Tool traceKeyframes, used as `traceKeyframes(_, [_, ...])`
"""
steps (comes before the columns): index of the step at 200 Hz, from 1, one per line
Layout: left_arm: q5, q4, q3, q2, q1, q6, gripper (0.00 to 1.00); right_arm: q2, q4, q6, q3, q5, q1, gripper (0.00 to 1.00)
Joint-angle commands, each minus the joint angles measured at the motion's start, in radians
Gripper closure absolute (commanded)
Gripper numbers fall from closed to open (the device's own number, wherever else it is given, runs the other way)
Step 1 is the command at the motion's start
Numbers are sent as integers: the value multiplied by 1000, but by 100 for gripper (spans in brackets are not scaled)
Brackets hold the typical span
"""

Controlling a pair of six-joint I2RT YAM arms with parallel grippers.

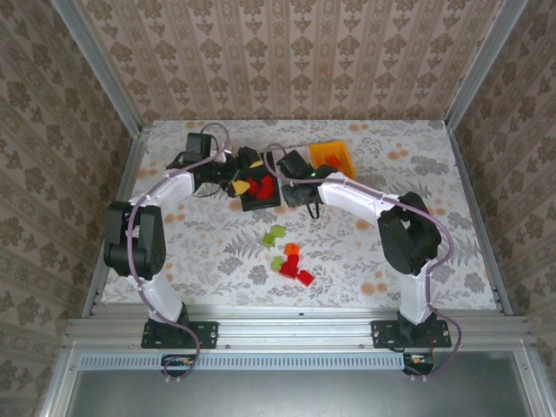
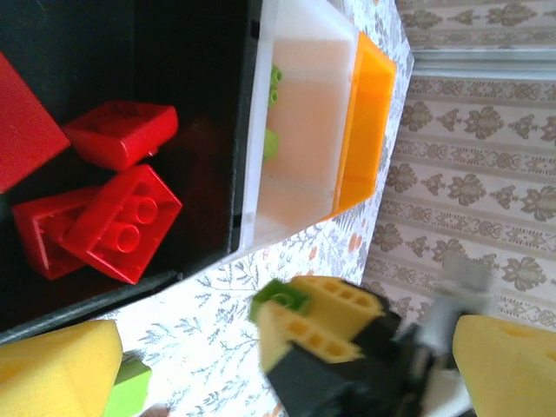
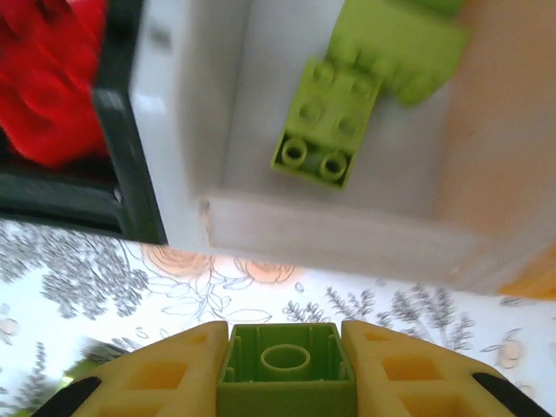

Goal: Sort the legos into containers by color

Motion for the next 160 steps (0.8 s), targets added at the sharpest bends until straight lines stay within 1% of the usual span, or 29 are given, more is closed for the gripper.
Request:
traceKeyframes(1, [12,12,3,-53,32,-4,0,32,-31,-39,104,62,-46,67])
traceKeyframes(21, [-7,-26,19,-48,58,27,0,147,-79,-47,244,57,-69,67])
traceKeyframes(37, [-5,-14,10,-44,78,15,0,226,-118,-50,352,74,-80,67])
traceKeyframes(59, [-4,-6,8,-45,89,12,0,272,-152,-55,441,76,-88,66])
traceKeyframes(68, [-4,-8,9,-44,91,12,0,272,-166,-59,466,75,-88,61])
traceKeyframes(82, [1,-3,9,-41,92,8,0,253,-188,-65,489,76,-84,46])
traceKeyframes(94, [0,2,6,-41,92,6,0,207,-174,-75,461,89,-73,38])
traceKeyframes(101, [1,2,5,-39,91,4,0,176,-167,-77,438,93,-67,36])
traceKeyframes(127, [3,7,2,-41,85,-3,0,21,-124,-78,278,112,-24,36])
traceKeyframes(143, [3,8,0,-46,71,-4,0,-88,-96,-59,112,93,20,39])
traceKeyframes(160, [6,6,2,-49,53,-5,0,-173,-113,-24,-49,55,84,39])
